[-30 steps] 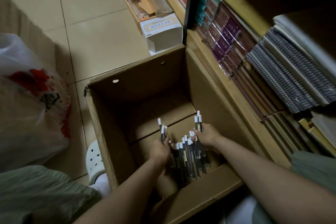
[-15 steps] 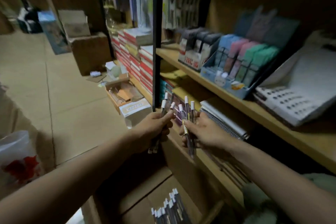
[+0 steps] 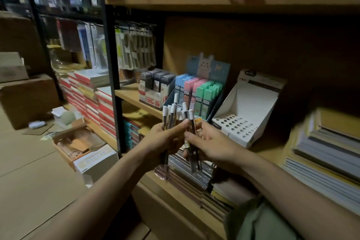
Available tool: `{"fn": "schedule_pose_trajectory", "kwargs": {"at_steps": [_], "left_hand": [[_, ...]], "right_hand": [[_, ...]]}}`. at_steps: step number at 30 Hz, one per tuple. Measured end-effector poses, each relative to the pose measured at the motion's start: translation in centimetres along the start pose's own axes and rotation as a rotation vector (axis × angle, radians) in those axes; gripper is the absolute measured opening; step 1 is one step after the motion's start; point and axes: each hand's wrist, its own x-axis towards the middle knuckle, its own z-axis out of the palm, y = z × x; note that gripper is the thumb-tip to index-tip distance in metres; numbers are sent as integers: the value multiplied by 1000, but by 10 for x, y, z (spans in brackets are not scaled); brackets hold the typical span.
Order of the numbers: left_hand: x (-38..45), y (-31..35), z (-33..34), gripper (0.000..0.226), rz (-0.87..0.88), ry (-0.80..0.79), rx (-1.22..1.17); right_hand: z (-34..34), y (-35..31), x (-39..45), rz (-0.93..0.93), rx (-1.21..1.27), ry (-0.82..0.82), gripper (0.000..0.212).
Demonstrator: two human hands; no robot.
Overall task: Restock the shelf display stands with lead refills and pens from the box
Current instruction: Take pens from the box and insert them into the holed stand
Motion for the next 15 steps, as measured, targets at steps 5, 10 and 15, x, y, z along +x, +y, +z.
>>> {"fn": "schedule_pose_trajectory", "kwargs": {"at_steps": [5,10,15], "left_hand": [[14,9,6,25,-14,33,-91],[26,20,-1,38,-44,24,-190],[32,20,8,31,2,126,46]], "right_hand": [[-17,-4,1,-16,-2,64,16],[-50,-18,5,-25,-577,525,23],[-52,1,27,52,-1207,678,36]]}}
